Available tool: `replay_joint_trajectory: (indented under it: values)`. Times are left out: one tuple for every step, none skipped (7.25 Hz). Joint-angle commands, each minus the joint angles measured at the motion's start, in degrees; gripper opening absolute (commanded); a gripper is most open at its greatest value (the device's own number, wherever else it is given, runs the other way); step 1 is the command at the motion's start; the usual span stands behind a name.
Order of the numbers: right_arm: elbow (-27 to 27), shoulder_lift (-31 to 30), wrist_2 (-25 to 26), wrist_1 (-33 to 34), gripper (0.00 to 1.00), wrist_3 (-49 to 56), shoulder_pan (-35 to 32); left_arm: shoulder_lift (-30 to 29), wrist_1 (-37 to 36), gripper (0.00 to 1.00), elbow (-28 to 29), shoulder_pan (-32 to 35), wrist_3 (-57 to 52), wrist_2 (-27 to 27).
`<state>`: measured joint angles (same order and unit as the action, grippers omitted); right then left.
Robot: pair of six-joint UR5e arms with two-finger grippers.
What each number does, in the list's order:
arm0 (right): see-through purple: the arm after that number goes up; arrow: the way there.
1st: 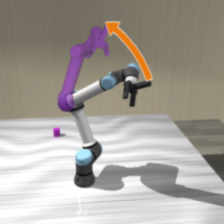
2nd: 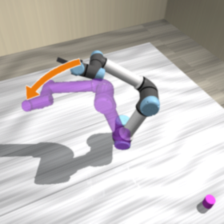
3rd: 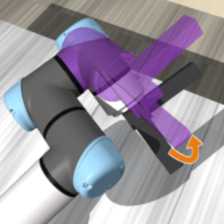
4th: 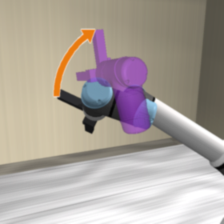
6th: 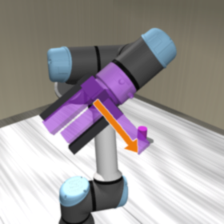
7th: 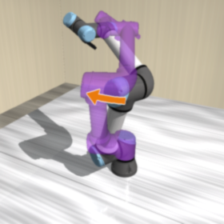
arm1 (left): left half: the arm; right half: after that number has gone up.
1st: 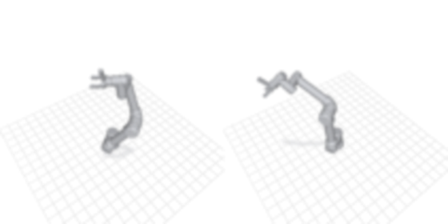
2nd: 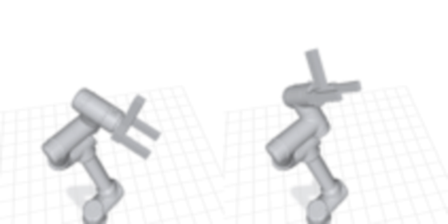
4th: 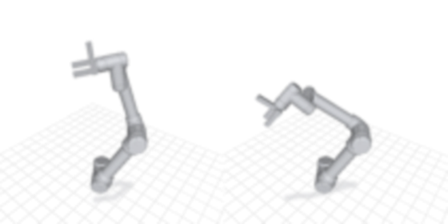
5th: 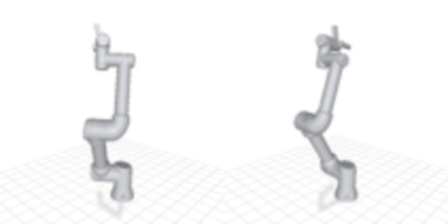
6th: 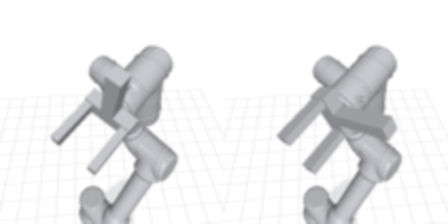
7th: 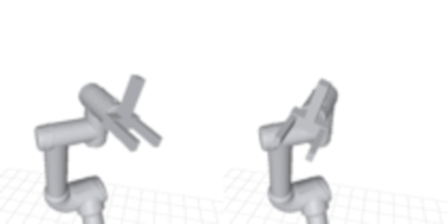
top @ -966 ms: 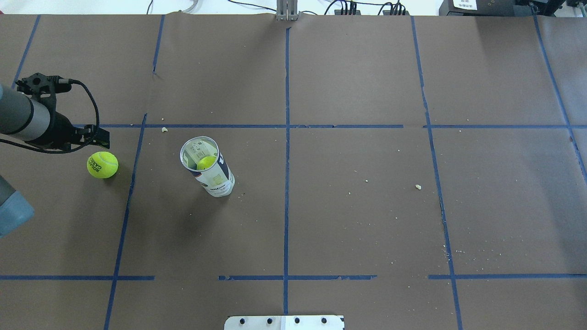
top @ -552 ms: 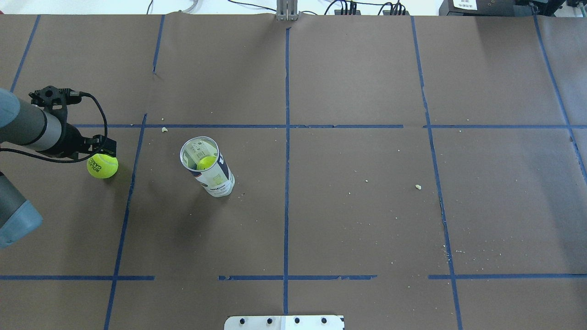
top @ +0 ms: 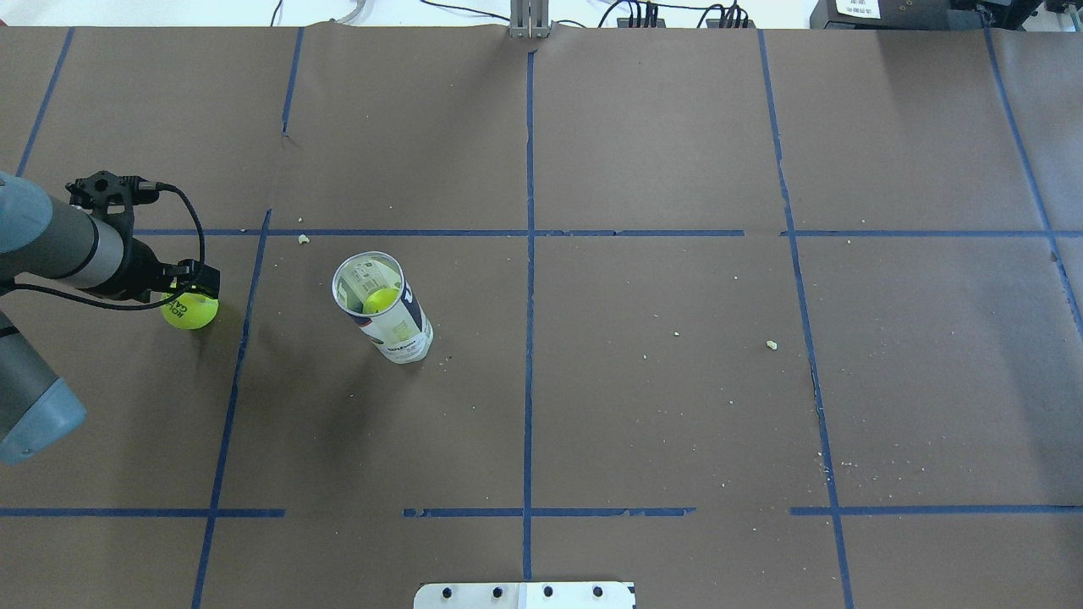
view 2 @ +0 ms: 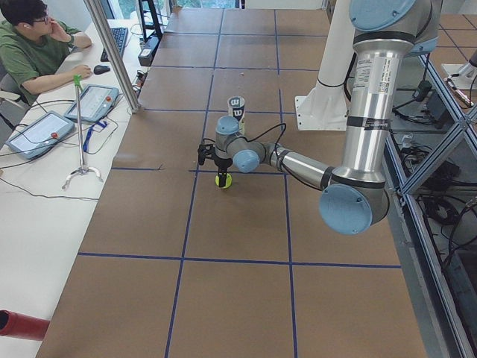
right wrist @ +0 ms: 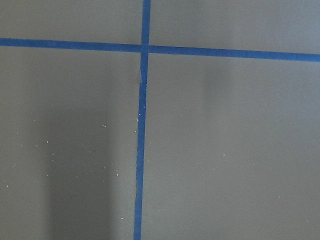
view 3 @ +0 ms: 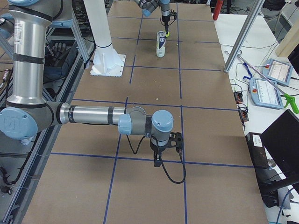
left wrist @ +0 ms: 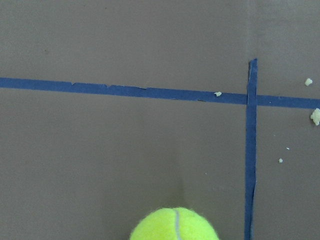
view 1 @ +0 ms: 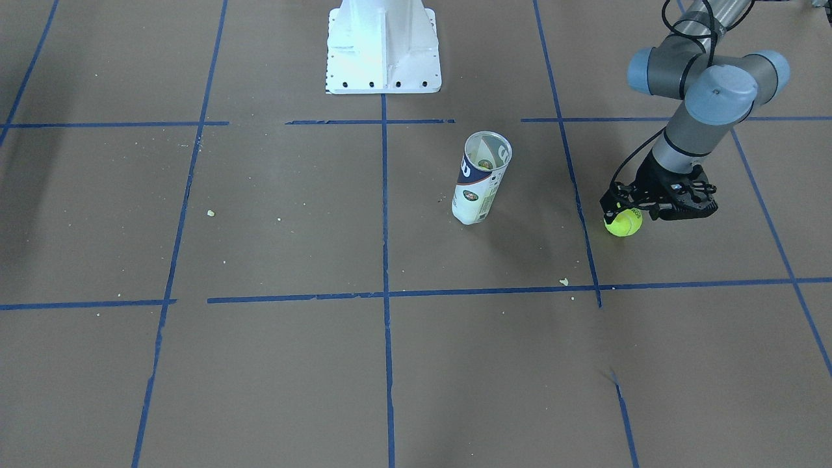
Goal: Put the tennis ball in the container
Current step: 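Close the left gripper around the tennis ball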
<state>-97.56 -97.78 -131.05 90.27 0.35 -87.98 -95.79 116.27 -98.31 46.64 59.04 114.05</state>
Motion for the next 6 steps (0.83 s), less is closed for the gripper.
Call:
replay_joint_trajectory:
  values:
    - [0.00, -0.04, 0.00, 0.00, 1.00, 0.00, 0.00, -0.09, 2.20, 1.00, 1.98, -0.50, -0.15, 0.03]
    - [0.00, 0.04, 0.00, 0.00, 1.00, 0.00, 0.00, -0.09, 3.52, 1.00, 2.77, -0.58, -0.15, 0.11]
    - [0.00, -0.04, 0.00, 0.00, 1.00, 0.00, 0.00, -0.09, 3.70, 1.00, 2.69, -0.58, -0.15, 0.20]
    - [-0.08, -0.04, 0.00, 0.08, 1.00, 0.00, 0.00, -0.09, 3.71, 1.00, 2.69, -0.58, 0.02, 0.20]
    - [0.00, -0.04, 0.00, 0.00, 1.00, 0.00, 0.00, -0.18, 3.71, 1.00, 2.69, -0.58, 0.02, 0.38]
    - [0.00, -0.04, 0.00, 0.00, 1.00, 0.00, 0.00, -0.09, 3.71, 1.00, 2.69, -0.67, 0.02, 0.38]
